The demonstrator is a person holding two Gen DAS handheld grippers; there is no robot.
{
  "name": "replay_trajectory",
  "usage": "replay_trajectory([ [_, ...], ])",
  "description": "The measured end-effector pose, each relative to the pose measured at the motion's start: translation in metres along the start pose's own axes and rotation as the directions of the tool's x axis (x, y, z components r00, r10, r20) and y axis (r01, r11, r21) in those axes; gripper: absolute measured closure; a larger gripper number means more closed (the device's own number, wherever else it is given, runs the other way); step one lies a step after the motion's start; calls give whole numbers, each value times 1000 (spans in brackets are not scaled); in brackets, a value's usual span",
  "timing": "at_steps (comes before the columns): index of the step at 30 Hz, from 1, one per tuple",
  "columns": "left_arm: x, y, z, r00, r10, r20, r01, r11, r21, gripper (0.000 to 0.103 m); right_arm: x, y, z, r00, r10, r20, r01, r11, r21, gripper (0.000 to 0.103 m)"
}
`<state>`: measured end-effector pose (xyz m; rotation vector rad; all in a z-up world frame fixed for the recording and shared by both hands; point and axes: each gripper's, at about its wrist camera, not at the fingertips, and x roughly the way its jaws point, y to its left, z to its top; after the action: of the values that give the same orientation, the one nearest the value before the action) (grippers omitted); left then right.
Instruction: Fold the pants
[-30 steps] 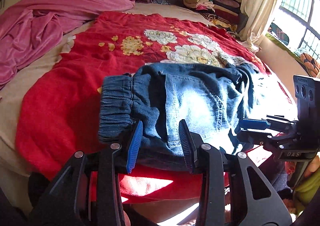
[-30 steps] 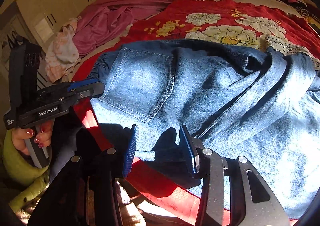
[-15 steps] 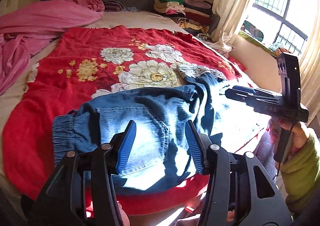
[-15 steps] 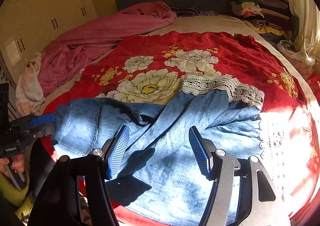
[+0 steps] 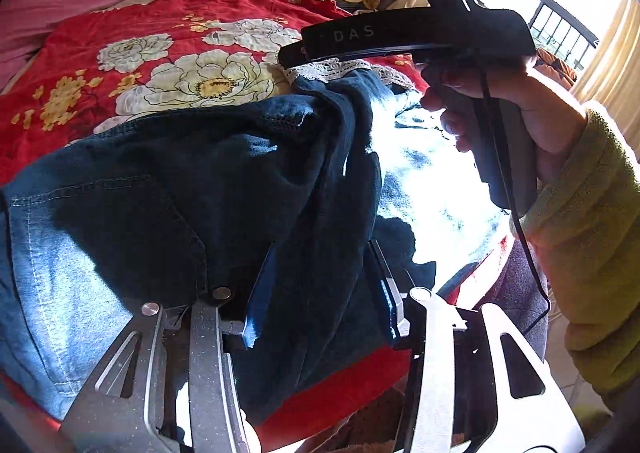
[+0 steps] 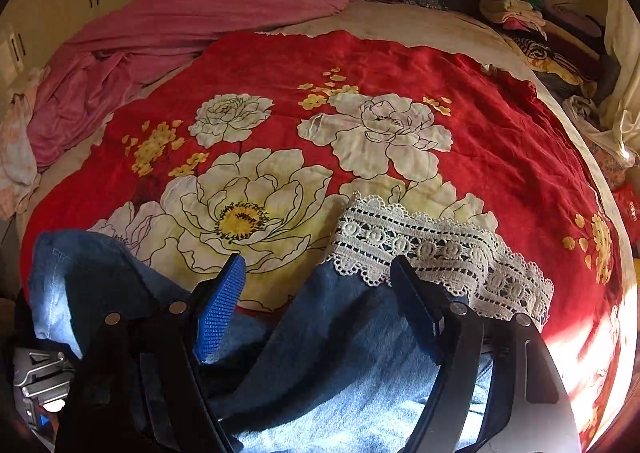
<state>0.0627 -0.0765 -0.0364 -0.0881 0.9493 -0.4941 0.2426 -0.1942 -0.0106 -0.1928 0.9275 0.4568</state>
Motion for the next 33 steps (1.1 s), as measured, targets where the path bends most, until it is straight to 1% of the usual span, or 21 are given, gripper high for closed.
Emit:
replay_trajectory([
  [2, 5, 2, 1, 1000, -8, -9, 8, 1000, -5, 76, 17, -2, 9, 999, -46, -29, 46, 999, -4, 29],
  [3, 8, 4, 2, 1000, -14, -16, 14, 1000, -8, 77, 24, -4, 12, 997, -56, -45, 56, 998, 1, 29],
  [6, 15, 5, 2, 999, -26, -28, 26, 1000, -11, 77, 47, -9, 21, 994, -68, -84, 68, 998, 7, 30],
  [8, 17, 4, 3, 999, -30, -26, 30, 1000, -4, 77, 62, -14, 22, 990, -69, -120, 70, 998, 4, 33],
  [9, 18, 4, 3, 999, -31, -27, 31, 1000, -2, 77, 68, -17, 21, 989, -59, -136, 60, 998, 3, 53],
  [10, 18, 4, 4, 999, -32, -23, 32, 999, -1, 77, 71, -19, 19, 990, -47, -134, 47, 999, -4, 64],
  [11, 18, 4, 4, 999, -33, -20, 32, 999, -1, 77, 70, -23, 19, 993, -34, -115, 34, 999, 1, 69],
  [12, 18, 4, 5, 999, -35, -19, 35, 999, -2, 77, 65, -28, 18, 995, -21, -95, 23, 1000, 21, 83],
  [13, 17, 4, 5, 999, -37, -16, 37, 999, -2, 77, 59, -34, 17, 997, 0, -76, 4, 999, 47, 93],
  [16, 19, 4, 7, 999, -43, -11, 43, 999, -5, 74, 35, -49, 11, 999, 49, -5, -48, 992, 118, 94],
  [18, 20, 3, 9, 998, -56, -6, 56, 998, -11, 65, 14, -57, 6, 997, 66, 45, -72, 985, 156, 94],
  [19, 20, 2, 10, 998, -57, -1, 57, 998, -8, 64, 2, -62, 2, 995, 71, 74, -83, 981, 176, 94],
  [21, 24, -1, 12, 999, -54, 3, 54, 998, 8, 63, -23, -73, -8, 989, 67, 132, -95, 971, 218, 94],
  [24, 31, -9, 12, 999, -53, -12, 53, 998, 31, 63, -56, -92, -23, 977, 50, 207, -111, 949, 295, 94],
  [25, 32, -13, 11, 999, -48, -9, 48, 998, 44, 64, -66, -97, -30, 973, 44, 226, -116, 943, 312, 94],
  [27, 35, -19, 10, 999, -41, -8, 41, 996, 73, 78, -85, -105, -46, 967, 19, 254, -107, 934, 340, 94],
  [29, 38, -22, 9, 1000, -28, -10, 29, 996, 84, 80, -100, -113, -62, 961, 9, 275, -115, 921, 372, 94],
  [30, 39, -23, 9, 1000, -24, -9, 25, 996, 87, 87, -107, -116, -71, 960, -1, 281, -113, 915, 388, 94],
  [33, 37, -25, 7, 1000, -17, -6, 17, 994, 104, 96, -127, -122, -100, 953, -19, 303, -120, 894, 431, 94],
])
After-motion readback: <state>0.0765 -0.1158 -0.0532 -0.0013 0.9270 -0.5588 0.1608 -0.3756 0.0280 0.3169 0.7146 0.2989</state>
